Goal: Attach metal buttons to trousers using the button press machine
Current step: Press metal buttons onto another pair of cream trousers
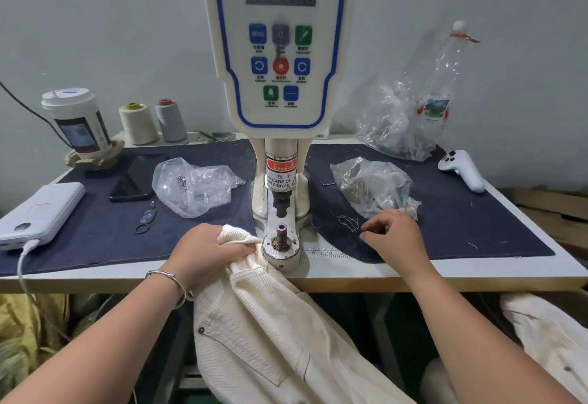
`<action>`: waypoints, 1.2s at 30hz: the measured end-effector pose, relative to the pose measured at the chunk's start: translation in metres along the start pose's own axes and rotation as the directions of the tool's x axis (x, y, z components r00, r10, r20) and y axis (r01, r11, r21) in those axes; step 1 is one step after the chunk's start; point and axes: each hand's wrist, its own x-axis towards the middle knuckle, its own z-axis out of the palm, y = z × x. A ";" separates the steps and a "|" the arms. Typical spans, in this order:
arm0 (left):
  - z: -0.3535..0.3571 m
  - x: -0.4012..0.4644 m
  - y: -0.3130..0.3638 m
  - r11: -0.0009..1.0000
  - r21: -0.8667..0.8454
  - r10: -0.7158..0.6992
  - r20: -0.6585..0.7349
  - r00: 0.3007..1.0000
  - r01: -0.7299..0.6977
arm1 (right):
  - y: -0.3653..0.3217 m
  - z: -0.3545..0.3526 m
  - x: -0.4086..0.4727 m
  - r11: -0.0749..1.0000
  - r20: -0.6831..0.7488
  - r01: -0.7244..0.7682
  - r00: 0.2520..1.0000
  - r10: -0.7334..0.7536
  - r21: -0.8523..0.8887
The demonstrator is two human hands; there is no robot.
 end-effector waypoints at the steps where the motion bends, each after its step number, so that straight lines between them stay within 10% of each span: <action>1: 0.000 0.000 0.000 1.000 -0.001 -0.001 0.002 1.000 0.001 | 0.000 0.000 0.000 1.000 0.015 0.000 1.000 0.000 -0.018; 8: -0.001 -0.004 0.004 1.000 -0.006 0.002 -0.007 1.000 -0.002 | -0.001 0.001 -0.001 0.993 0.015 0.042 0.999 -0.040 -0.108; 14: -0.002 -0.003 0.005 1.000 0.002 0.024 -0.009 1.000 -0.024 | -0.033 -0.005 -0.008 0.974 -0.158 0.124 0.983 -0.094 0.189; 22: -0.002 -0.004 0.005 1.000 0.004 0.020 -0.011 1.000 -0.020 | -0.106 0.018 -0.019 0.913 0.169 0.184 0.951 -0.259 0.364; 36: 0.000 -0.001 0.001 0.999 0.023 0.045 -0.025 0.999 -0.044 | -0.117 0.027 -0.021 0.939 0.250 0.178 0.934 -0.256 0.296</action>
